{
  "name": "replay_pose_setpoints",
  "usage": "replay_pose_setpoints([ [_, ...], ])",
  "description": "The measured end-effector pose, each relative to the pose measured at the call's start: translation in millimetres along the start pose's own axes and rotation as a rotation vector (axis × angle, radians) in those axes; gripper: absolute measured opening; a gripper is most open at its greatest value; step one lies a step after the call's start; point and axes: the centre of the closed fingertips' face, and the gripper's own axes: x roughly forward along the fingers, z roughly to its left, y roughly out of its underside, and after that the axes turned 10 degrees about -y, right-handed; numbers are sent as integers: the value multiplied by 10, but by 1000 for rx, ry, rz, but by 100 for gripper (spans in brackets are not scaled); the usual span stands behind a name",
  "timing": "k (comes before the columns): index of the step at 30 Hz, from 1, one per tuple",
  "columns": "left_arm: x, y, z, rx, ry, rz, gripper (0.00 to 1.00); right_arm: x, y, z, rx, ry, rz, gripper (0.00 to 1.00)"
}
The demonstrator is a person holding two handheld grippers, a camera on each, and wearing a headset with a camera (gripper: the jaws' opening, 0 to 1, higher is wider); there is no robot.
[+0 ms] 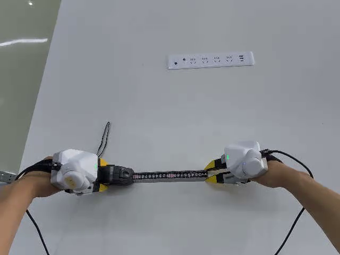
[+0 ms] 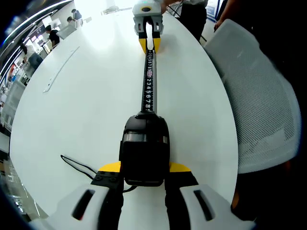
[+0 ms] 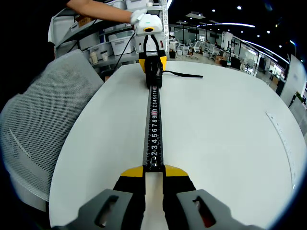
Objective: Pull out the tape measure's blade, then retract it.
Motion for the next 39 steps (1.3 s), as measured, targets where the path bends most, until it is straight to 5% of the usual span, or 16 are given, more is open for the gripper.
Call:
replay_pose_setpoints([
  [39,-19,6,-6,3,4,6,29,-120,73,4,-1,1,8,10],
])
